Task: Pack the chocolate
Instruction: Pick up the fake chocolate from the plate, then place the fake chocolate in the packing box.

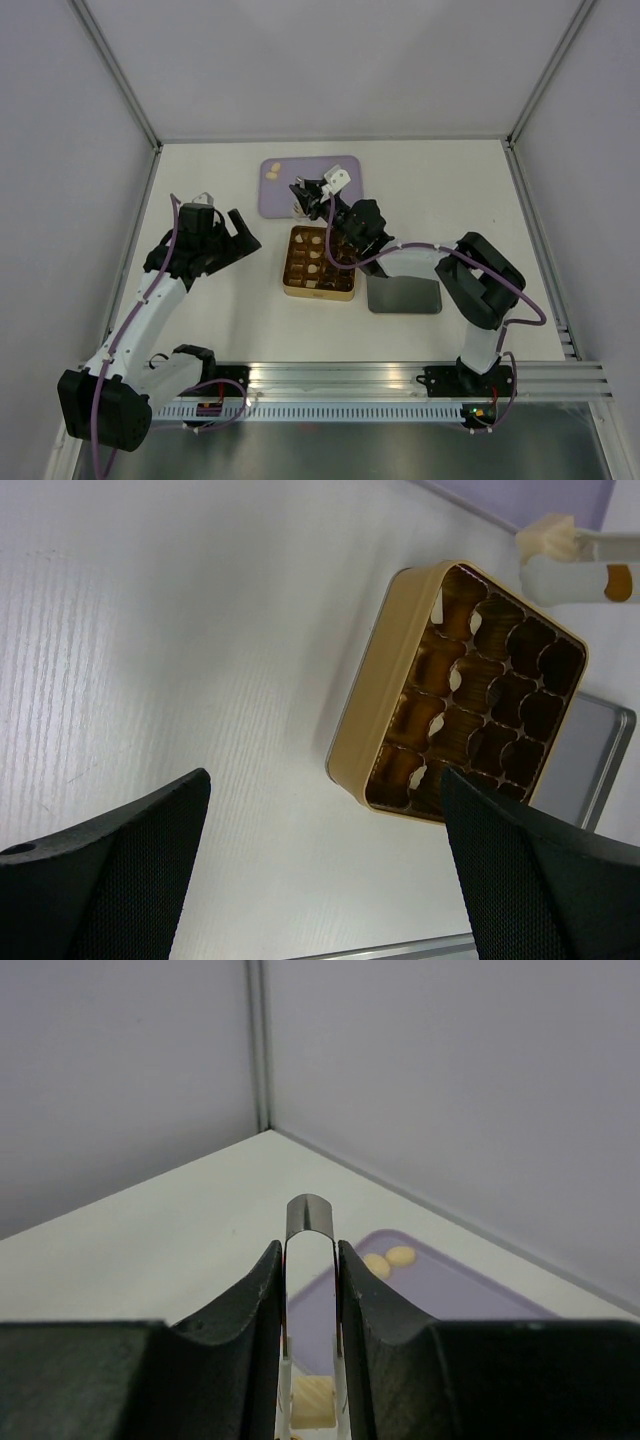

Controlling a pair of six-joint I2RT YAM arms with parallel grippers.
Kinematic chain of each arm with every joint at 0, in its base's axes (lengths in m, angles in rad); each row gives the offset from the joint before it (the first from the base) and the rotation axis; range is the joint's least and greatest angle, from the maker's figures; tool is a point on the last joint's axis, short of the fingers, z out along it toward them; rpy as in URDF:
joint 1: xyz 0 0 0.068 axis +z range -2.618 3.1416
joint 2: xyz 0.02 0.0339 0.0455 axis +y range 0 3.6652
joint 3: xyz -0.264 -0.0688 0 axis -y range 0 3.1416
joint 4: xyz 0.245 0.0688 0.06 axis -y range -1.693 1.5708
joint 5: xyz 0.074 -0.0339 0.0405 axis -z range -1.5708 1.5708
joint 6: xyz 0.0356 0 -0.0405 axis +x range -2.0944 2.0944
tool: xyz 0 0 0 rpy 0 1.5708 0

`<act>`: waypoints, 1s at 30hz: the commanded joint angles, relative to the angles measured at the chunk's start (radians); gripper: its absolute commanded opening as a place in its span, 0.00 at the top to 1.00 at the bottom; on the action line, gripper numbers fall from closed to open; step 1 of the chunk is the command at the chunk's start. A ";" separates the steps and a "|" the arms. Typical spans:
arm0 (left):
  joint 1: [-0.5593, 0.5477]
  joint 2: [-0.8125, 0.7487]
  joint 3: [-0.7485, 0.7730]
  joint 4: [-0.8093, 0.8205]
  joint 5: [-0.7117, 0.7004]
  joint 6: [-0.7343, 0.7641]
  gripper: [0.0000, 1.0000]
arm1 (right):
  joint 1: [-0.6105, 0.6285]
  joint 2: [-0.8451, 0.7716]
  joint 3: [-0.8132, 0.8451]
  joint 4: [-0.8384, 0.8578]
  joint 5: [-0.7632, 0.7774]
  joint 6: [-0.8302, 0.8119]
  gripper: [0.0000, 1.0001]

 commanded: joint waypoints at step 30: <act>0.005 -0.011 -0.060 0.048 0.091 0.009 0.00 | 0.139 -0.145 -0.181 -0.002 0.072 0.008 0.77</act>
